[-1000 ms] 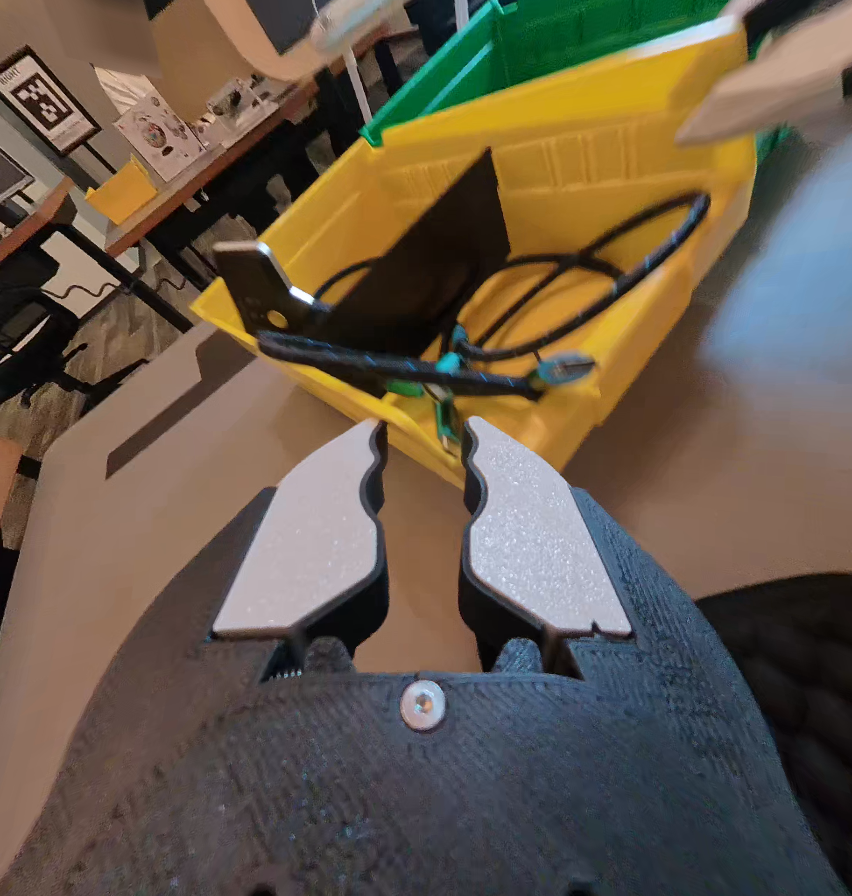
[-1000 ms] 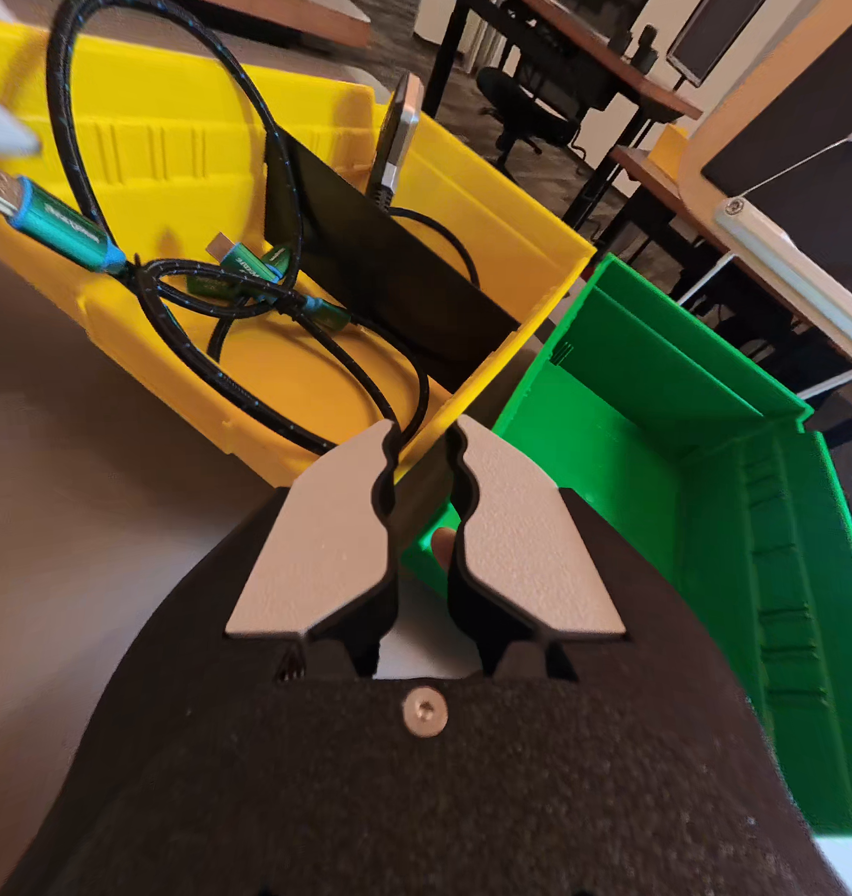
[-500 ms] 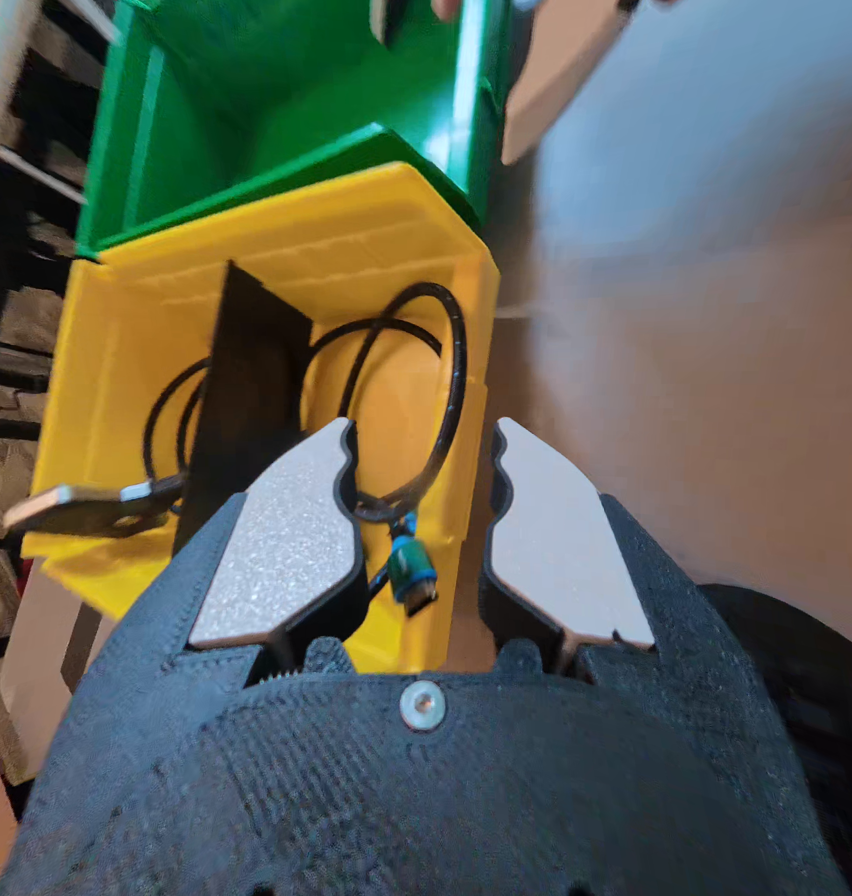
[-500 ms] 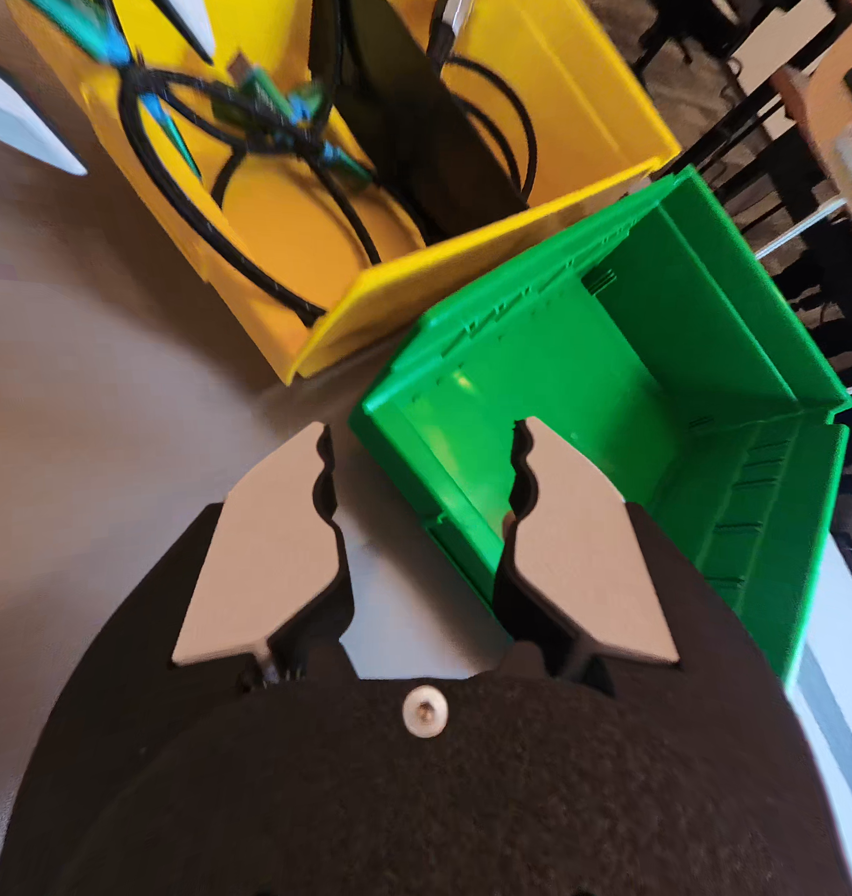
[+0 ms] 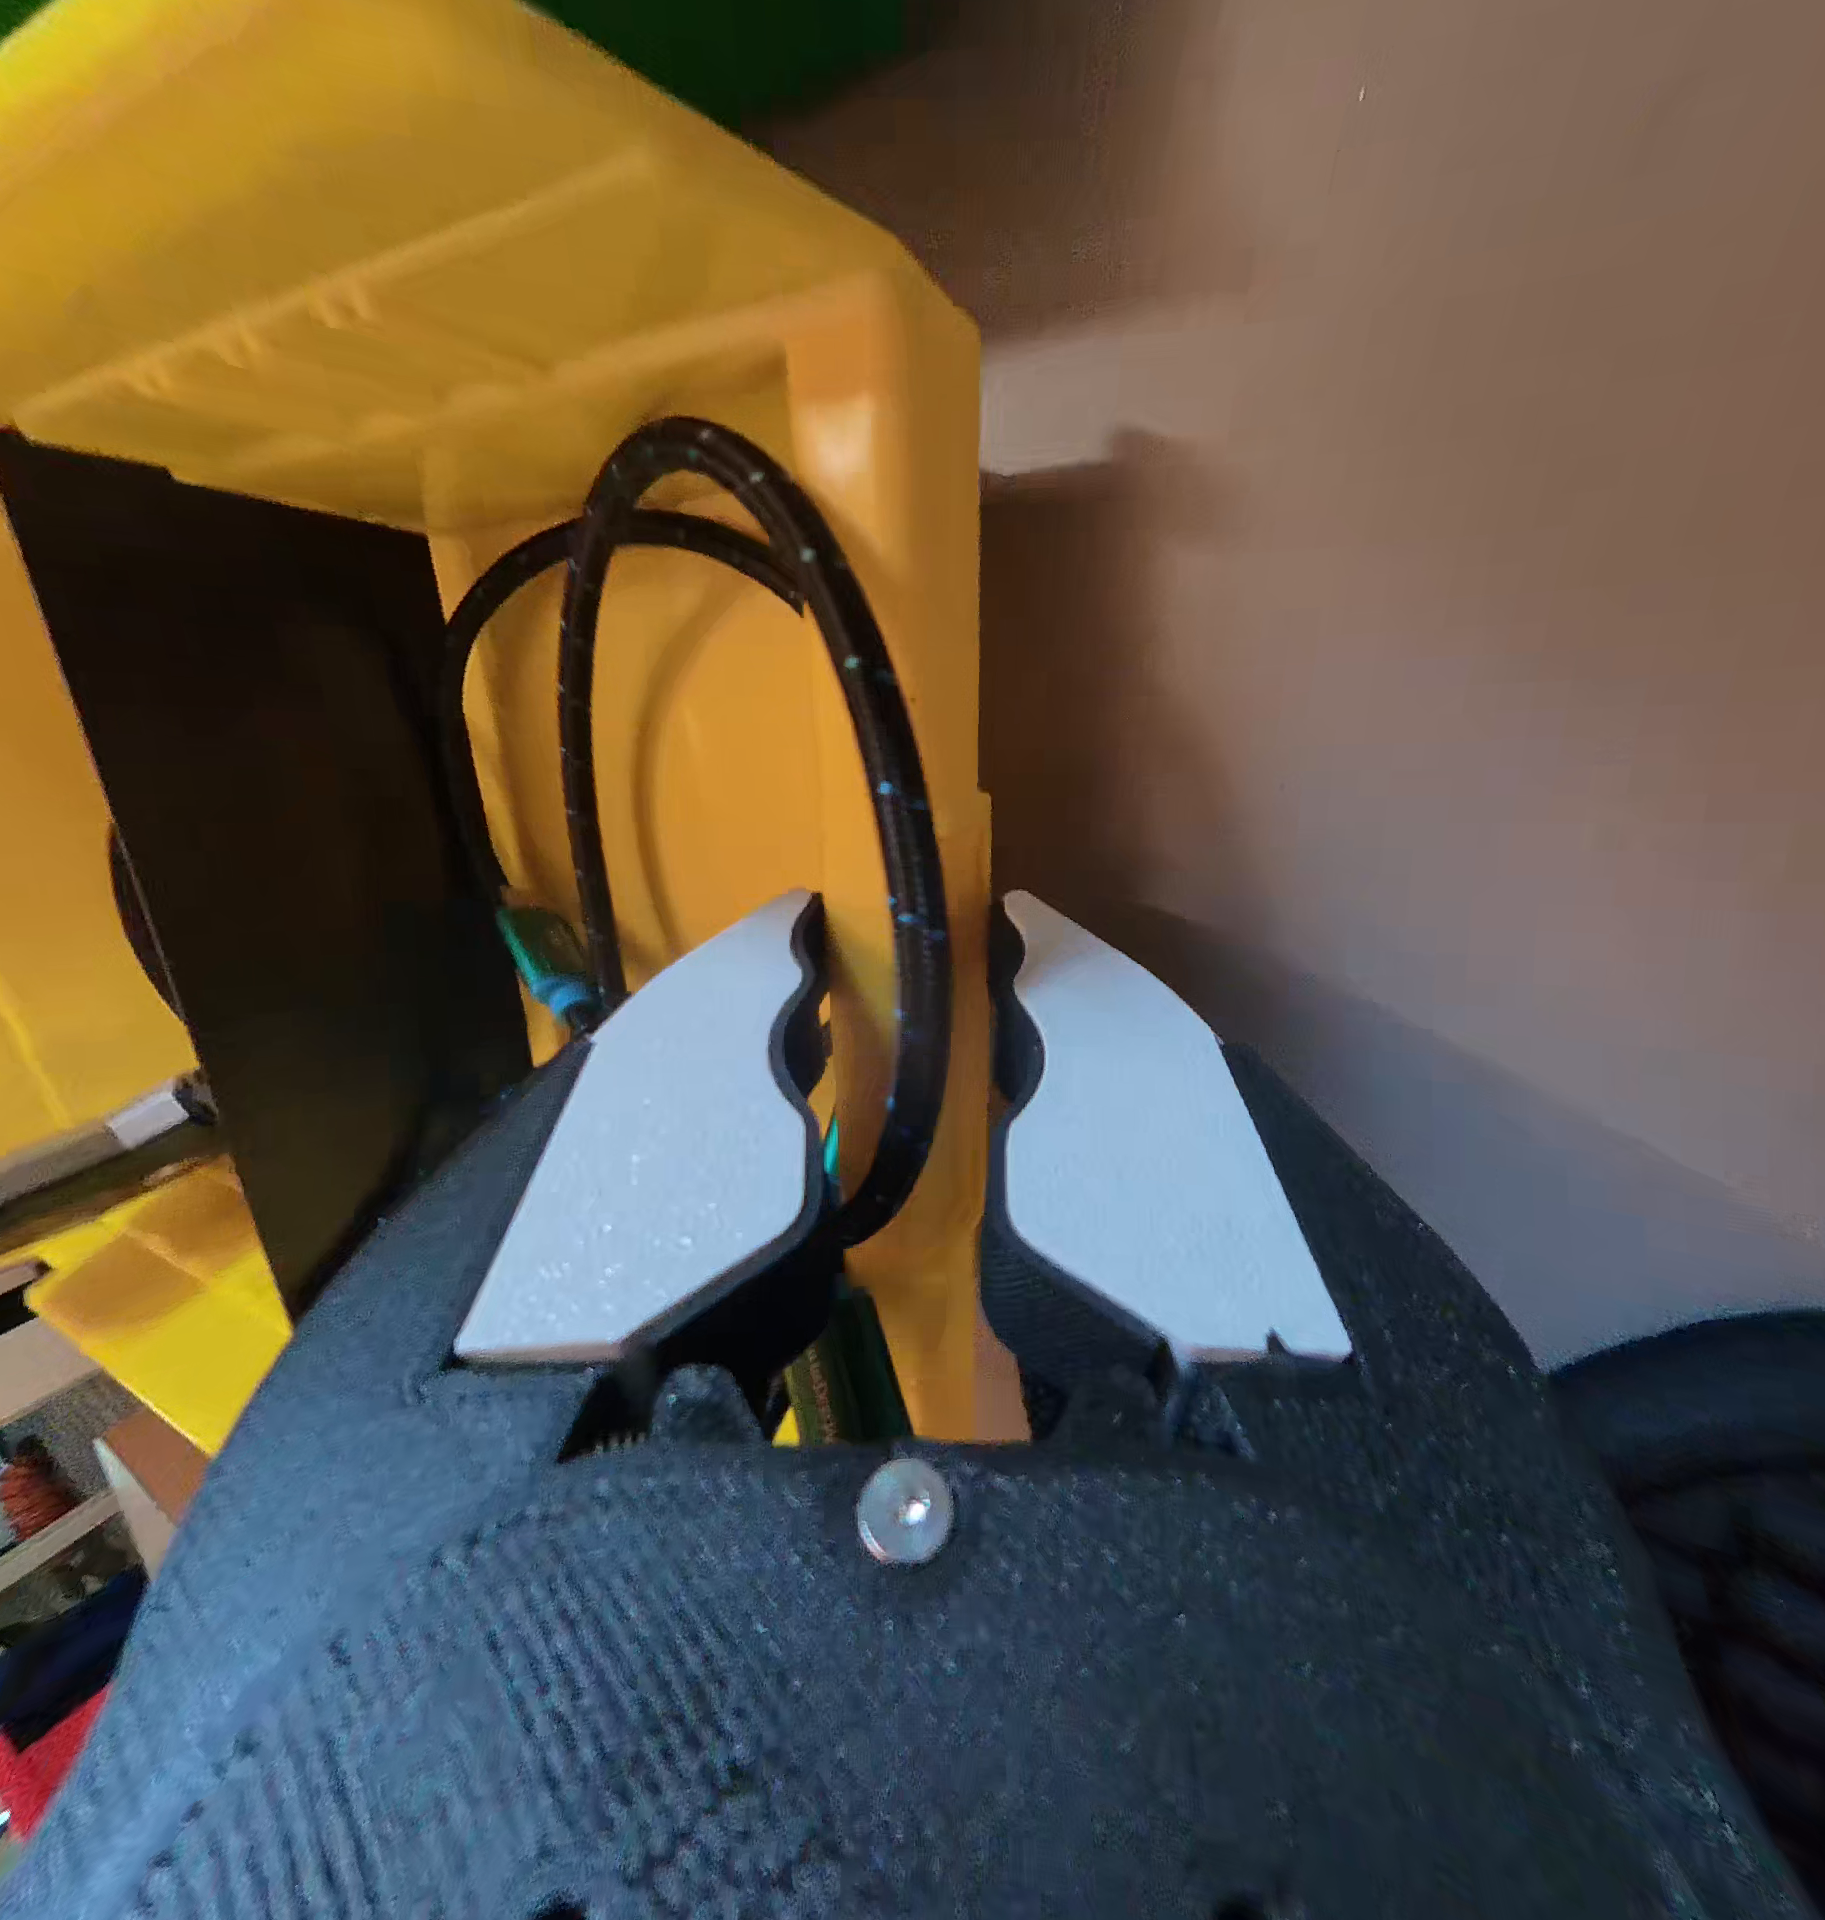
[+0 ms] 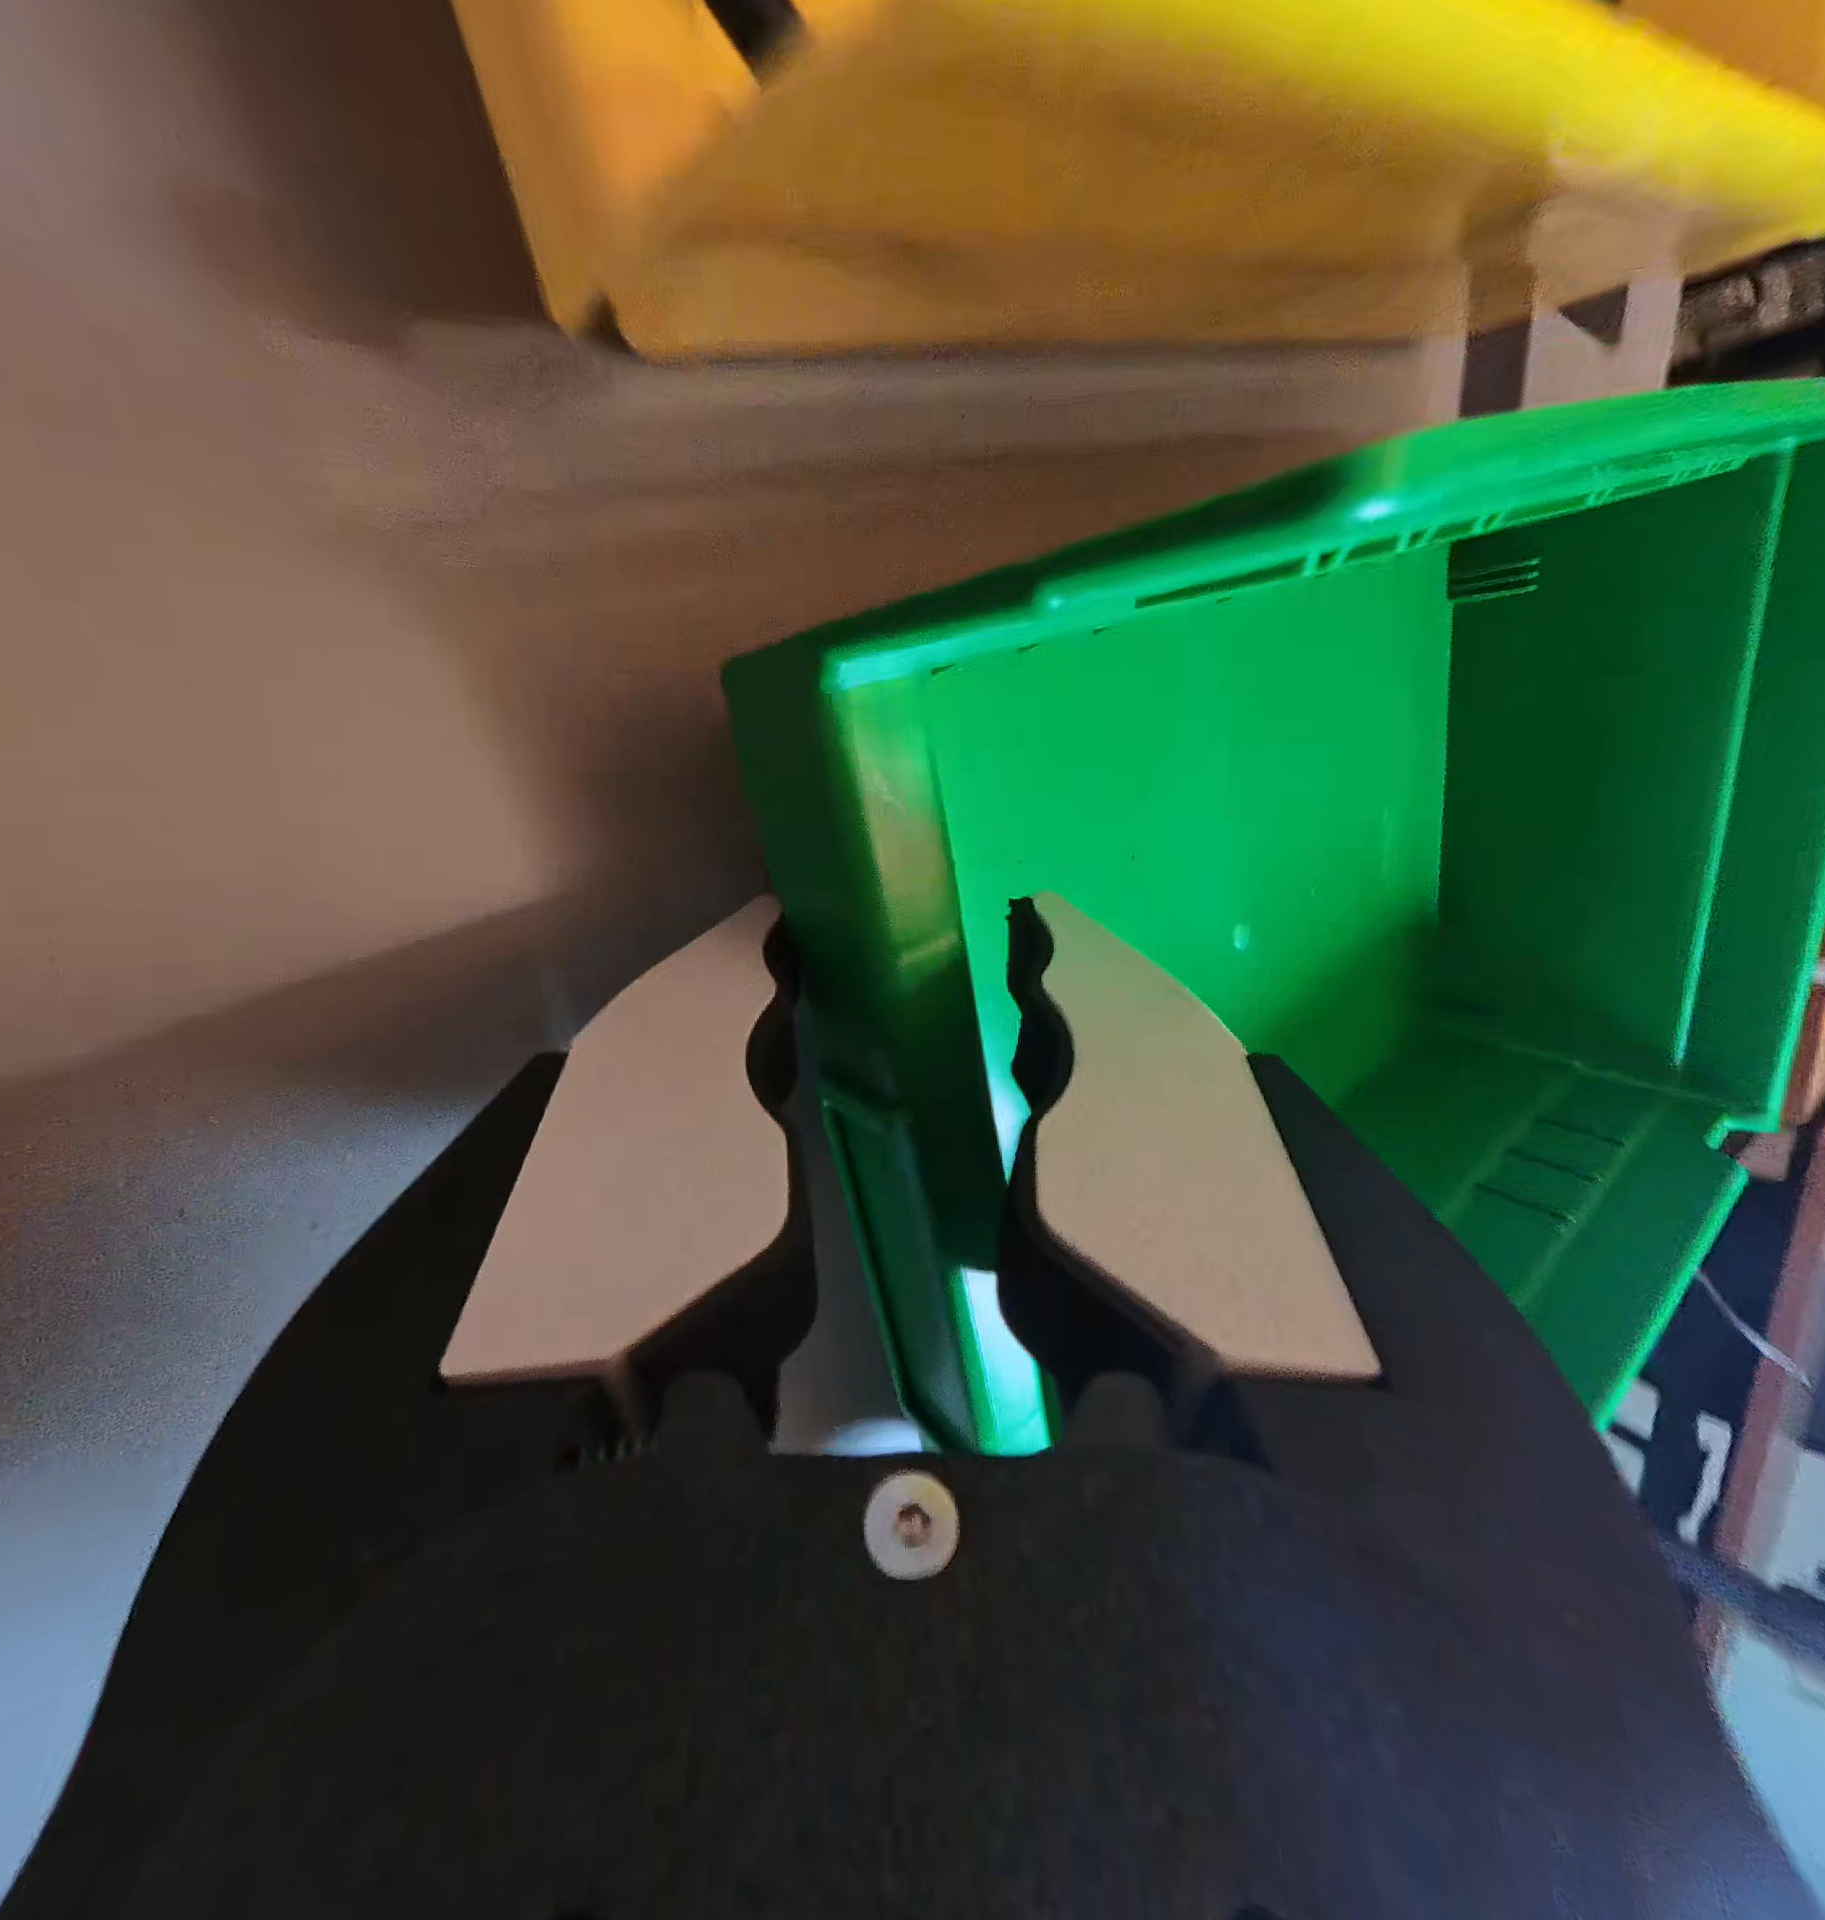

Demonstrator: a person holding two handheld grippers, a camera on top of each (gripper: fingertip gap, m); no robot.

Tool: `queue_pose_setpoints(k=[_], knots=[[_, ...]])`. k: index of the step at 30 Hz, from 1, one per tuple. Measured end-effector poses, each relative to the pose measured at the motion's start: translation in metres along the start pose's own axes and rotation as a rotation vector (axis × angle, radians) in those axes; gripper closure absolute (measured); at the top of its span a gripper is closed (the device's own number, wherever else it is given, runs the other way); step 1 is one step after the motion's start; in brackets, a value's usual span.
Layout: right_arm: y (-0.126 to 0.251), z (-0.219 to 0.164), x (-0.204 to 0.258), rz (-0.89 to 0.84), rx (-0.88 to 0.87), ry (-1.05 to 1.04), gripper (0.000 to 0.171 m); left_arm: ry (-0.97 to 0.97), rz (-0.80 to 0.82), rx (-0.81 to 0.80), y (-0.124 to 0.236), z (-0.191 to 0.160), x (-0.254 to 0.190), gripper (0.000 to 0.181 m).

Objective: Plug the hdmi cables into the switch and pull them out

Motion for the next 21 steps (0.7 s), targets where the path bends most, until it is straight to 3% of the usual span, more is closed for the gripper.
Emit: queue_pose_setpoints(k=[3, 7, 15, 19, 21], knots=[[0.009, -0.018, -0.011, -0.053, 0.089, -0.093, 0.140, 0.029, 0.027, -0.021, 0.001, -0.018, 0.000, 0.150], [0.014, -0.045, -0.022, -0.014, 0.145, -0.231, 0.137, 0.076, 0.120, -0.006, 0.007, -0.039, -0.005, 0.148], [0.015, -0.047, -0.013, 0.032, 0.229, -0.215, 0.138, 0.140, 0.201, 0.029, 0.019, -0.058, -0.026, 0.146], [0.019, -0.059, -0.009, 0.114, 0.240, -0.112, 0.116, 0.002, 0.176, 0.029, 0.019, -0.054, -0.027, 0.148], [0.020, -0.076, -0.013, 0.149, 0.282, -0.100, 0.110, -0.072, 0.073, 0.081, 0.014, -0.059, -0.029, 0.134]])
Point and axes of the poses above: each gripper's, where its closed fingertips meet, y back along the fingers, z out of its top, x = y × z across the jaws, the point moved 5 cm from there along y, back along the fingers, and after that the axes turned 6 degrees about x, right-handed, at the moved point
